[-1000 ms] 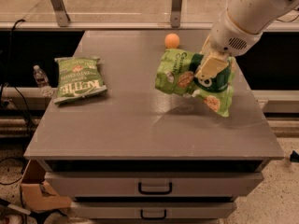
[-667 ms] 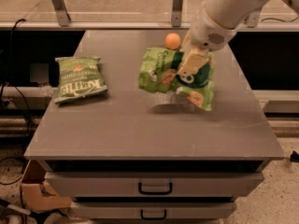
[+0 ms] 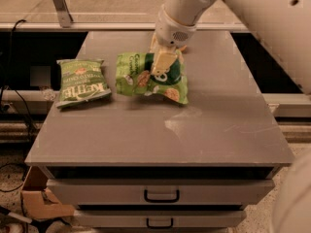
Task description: Move green rice chip bag near green jalapeno chip bag
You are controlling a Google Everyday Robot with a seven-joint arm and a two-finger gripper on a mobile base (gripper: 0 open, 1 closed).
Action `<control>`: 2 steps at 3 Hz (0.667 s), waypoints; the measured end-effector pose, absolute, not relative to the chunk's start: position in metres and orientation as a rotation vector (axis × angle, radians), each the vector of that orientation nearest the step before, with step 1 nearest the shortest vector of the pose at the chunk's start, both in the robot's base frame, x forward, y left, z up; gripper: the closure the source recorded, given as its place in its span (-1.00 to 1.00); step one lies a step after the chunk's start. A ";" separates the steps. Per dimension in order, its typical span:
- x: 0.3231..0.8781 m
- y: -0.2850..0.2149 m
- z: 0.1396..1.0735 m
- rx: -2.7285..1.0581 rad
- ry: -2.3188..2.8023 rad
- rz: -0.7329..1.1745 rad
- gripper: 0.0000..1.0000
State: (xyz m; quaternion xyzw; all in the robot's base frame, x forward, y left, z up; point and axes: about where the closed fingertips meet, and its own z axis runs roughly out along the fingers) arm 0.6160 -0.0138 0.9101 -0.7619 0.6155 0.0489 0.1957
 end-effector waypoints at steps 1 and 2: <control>0.642 0.014 0.900 -2.199 1.653 0.153 1.00; 0.657 0.038 0.892 -2.242 1.592 0.186 1.00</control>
Offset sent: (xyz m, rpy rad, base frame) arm 0.0576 0.0771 -0.0224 0.0142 0.0230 0.1967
